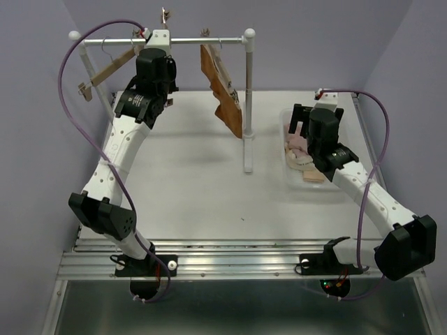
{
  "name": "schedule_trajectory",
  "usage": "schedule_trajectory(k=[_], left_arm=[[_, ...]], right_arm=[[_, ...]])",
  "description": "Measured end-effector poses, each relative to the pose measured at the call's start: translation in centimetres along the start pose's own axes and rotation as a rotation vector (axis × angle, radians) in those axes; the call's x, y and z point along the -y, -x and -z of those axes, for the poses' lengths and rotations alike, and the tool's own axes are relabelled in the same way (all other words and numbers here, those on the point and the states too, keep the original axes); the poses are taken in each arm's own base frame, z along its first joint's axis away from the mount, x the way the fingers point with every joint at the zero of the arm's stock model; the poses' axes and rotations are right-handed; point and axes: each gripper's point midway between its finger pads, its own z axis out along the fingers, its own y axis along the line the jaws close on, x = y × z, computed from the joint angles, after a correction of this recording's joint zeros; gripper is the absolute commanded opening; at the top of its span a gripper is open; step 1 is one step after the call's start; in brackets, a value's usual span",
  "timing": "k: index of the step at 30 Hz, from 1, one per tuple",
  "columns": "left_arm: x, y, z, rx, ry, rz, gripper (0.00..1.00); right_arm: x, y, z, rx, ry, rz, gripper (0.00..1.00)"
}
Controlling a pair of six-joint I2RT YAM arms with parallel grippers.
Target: Remove the underwear clipped to the hanger
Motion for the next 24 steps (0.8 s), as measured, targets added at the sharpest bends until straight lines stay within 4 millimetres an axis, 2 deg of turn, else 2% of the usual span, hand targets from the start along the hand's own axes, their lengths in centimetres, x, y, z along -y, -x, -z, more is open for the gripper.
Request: schedule_trajectory(k=[3, 10, 21, 24], left_arm=[[0.0, 1.0, -1.3, 0.007, 0.007, -0.022, 0.00], [-0.5, 1.0, -3.5, -0.018, 0.014, -0.055, 0.00], [-2.9, -0.6, -6.1, -0.067, 0.044, -0.046, 0.00], [-3.3, -0.4, -6.4, -0.058, 0.049, -0.036, 0.00]], right_arm=[[0.1, 0.1, 0.1, 0.004, 0.000, -0.002, 1.00], [0.1, 0.0, 0.1, 0.001, -0.001, 0.000, 1.00], [0.1, 0.0, 0.1, 0.000, -0.001, 0.000, 1.00], [0.1, -0.1, 0.1, -0.001, -0.001, 0.001, 1.00]])
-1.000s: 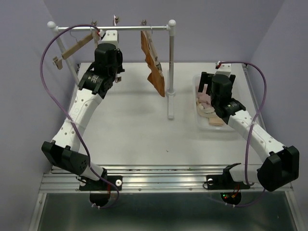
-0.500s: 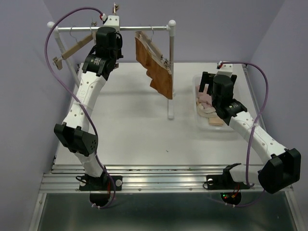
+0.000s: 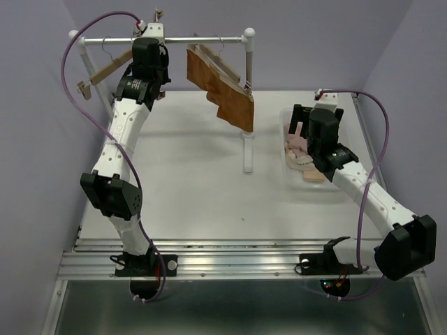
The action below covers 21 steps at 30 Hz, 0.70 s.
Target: Remove the underwear clipped to the hanger
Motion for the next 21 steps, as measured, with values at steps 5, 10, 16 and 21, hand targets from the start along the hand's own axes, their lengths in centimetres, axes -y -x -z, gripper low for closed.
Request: schedule_trajectory(k=[5, 10, 16, 21], left_arm=[[-0.1, 0.0, -0.1, -0.002, -0.005, 0.007, 0.10], [-0.1, 0.0, -0.1, -0.003, -0.016, 0.016, 0.48], [0.5, 0.1, 0.8, -0.008, -0.053, 0.054, 0.78], [0.7, 1.4, 3.6, 0.026, -0.099, 0.108, 0.99]], right_arm=[[0.0, -0.5, 0.0, -0.010, -0.001, 0.006, 1.00], [0.1, -0.7, 0.0, -0.014, 0.000, 0.009, 1.00], [-0.3, -0.7, 0.1, -0.015, 0.025, 0.007, 1.00], [-0.5, -0.2, 0.5, -0.003, 0.049, -0.002, 1.00]])
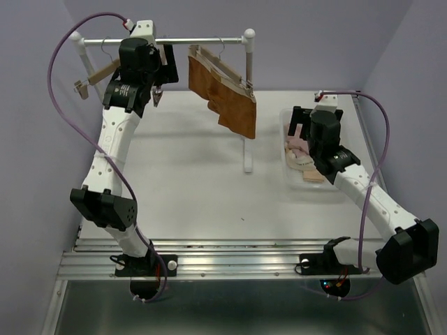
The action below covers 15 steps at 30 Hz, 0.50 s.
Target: Remove the underwear clipped to the hanger
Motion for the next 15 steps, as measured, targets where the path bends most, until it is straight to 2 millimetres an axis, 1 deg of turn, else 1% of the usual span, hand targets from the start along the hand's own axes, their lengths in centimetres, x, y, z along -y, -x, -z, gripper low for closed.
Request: schedule_trajectory(k=[5, 9, 12, 15], left_arm=[[0.4, 2.3, 3.7, 0.070, -0.039, 0.061, 0.99], [0.9, 3.8, 6.0, 0.115, -0.072, 0.102, 0.99], [1.6, 4.3, 7.0, 0.132, -0.096, 0.119, 0.99], [3.3, 4.4, 7.8, 0.136, -0.144, 0.134, 0.99]], right_arm=[[0.0, 0.0, 0.4, 0.005, 0.013, -0.004, 1.00], [-0.1, 0.1, 0.6, 0.008, 0.022, -0.006, 1.00], [0.0, 0.0, 0.7, 0.008, 0.023, -0.007, 1.00], [0.0, -0.1, 0.8, 0.006, 0.023, -0.006, 1.00]])
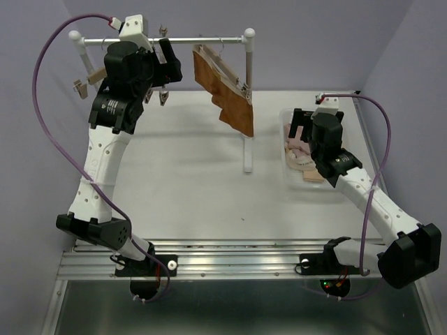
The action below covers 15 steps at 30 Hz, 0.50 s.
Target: Remove the underwear clipped to the hanger
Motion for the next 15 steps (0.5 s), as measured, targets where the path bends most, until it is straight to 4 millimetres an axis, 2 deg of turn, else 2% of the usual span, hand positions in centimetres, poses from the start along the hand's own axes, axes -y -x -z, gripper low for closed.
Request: schedule_trajectory(k=[7, 9, 11, 15], left_arm=[[6.2, -1.7, 0.4, -0.036, -0.131, 0.030, 0.99], [7.3, -2.0, 0.1, -0.042, -0.146, 0.035, 0.99], [8.8, -2.8, -0.9, -0.063, -0.160, 0.044, 0.99], [10.2, -4.1, -3.5, -0.092, -0.158, 0.066, 0.99]], right_arm=[[0.4, 0.3, 0.3, 0.011, -0.013, -0.009, 1.00], [0.6, 0.1, 0.6, 0.011, -0.016, -0.008, 1.00], [0.8, 0.0, 0.7, 0.012, -0.021, -0.009, 1.00], [1.0, 0.0, 0.8, 0.015, -0.028, -0.010, 1.00]])
